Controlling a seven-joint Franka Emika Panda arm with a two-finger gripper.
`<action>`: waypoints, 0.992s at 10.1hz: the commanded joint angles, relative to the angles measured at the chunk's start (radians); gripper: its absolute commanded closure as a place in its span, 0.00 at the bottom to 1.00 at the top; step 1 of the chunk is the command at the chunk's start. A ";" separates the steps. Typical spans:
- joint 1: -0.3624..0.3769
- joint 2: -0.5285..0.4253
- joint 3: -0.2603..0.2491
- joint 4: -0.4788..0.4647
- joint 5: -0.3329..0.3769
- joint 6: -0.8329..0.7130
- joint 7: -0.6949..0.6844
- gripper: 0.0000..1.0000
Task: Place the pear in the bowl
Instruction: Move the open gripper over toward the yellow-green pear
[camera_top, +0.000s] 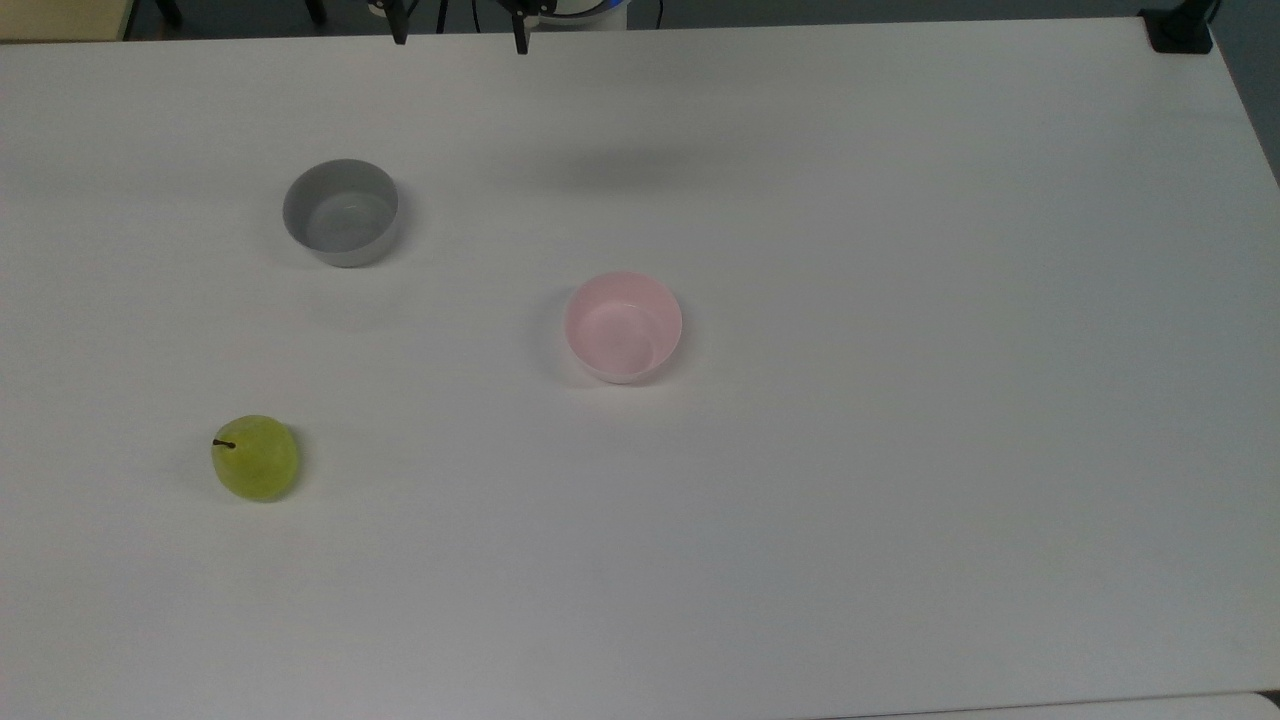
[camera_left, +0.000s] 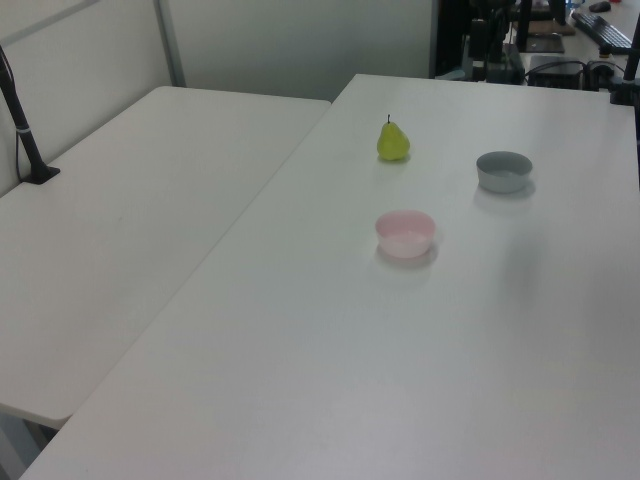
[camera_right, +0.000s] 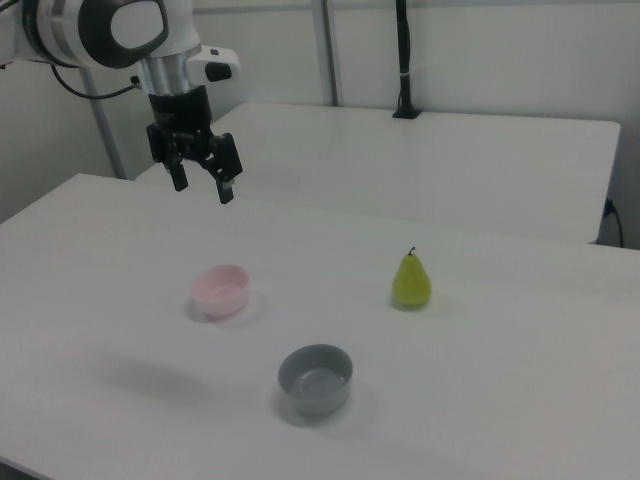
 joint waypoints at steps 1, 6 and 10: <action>0.011 0.006 -0.010 0.015 0.007 0.022 -0.013 0.00; 0.006 0.013 -0.016 0.029 0.010 0.013 -0.032 0.00; -0.018 0.059 -0.009 0.045 0.006 0.027 -0.254 0.00</action>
